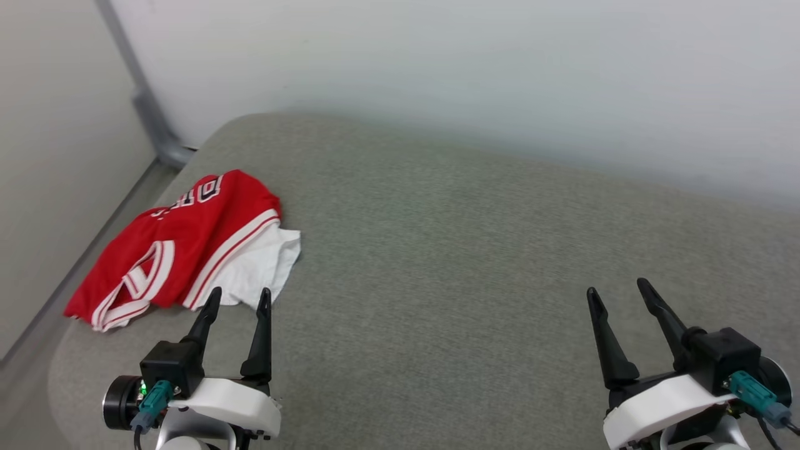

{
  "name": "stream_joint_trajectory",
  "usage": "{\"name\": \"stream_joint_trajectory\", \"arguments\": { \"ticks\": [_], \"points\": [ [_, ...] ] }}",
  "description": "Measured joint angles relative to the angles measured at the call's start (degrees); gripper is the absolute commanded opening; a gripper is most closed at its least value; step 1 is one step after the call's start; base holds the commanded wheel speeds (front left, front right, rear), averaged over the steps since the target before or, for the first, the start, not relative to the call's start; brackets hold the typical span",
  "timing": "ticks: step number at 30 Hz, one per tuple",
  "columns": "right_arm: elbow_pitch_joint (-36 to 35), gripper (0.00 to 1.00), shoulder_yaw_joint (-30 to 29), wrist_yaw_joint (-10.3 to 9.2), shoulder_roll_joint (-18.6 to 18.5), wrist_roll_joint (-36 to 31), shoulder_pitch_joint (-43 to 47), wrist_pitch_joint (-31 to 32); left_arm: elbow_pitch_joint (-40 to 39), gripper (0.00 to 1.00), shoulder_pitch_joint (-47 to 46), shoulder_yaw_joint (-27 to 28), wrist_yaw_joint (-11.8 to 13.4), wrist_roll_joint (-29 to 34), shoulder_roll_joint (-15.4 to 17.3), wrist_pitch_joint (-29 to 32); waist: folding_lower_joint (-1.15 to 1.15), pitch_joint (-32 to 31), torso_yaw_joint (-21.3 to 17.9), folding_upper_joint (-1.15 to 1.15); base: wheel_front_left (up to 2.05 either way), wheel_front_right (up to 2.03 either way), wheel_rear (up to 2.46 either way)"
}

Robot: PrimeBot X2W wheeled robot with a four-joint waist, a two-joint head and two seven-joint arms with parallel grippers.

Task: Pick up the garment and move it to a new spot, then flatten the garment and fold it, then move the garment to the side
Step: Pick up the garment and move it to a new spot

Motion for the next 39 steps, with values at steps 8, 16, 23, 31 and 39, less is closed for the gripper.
{"name": "stream_joint_trajectory", "arguments": {
  "ticks": [8, 16, 23, 31, 39],
  "points": [
    [-0.07, 1.00, 0.49, 0.01, 0.01, 0.02, -0.31, -0.04, -0.16, 1.00, 0.08, 1.07, 0.01, 0.47, 0.67, -0.01, 0.00, -0.01, 5.49, 0.00, 0.00, 0.00, 0.00],
    [-0.21, 1.00, 0.49, 0.01, 0.01, -0.02, -0.58, -0.18, -0.60, 1.00, 0.18, 1.24, 0.01, 0.85, 1.11, -0.01, 0.00, 0.61, 8.13, 0.00, 0.00, 0.00, 0.00],
    [-0.88, 1.00, 0.60, 0.01, -0.09, -0.52, -1.81, 0.27, -0.73, 1.00, -0.28, 1.68, 0.02, 0.88, 0.99, -0.01, 0.00, 2.04, 8.16, 0.00, 0.00, 0.00, 0.00],
    [-4.28, 1.00, -0.12, 0.01, -1.96, -1.46, -5.48, 2.11, 2.37, 1.00, -9.57, 1.29, 0.01, -0.93, 2.04, 0.03, 0.00, 7.19, 6.51, 0.00, 0.00, 0.00, 0.00],
    [-7.72, 1.00, -0.43, 0.00, -3.66, -2.19, -9.57, 3.37, 7.10, 1.00, -23.65, 4.91, 0.01, -6.31, 6.55, 9.17, 0.01, 14.82, 3.32, 0.00, 0.00, 0.00, 0.00]
  ]
}}
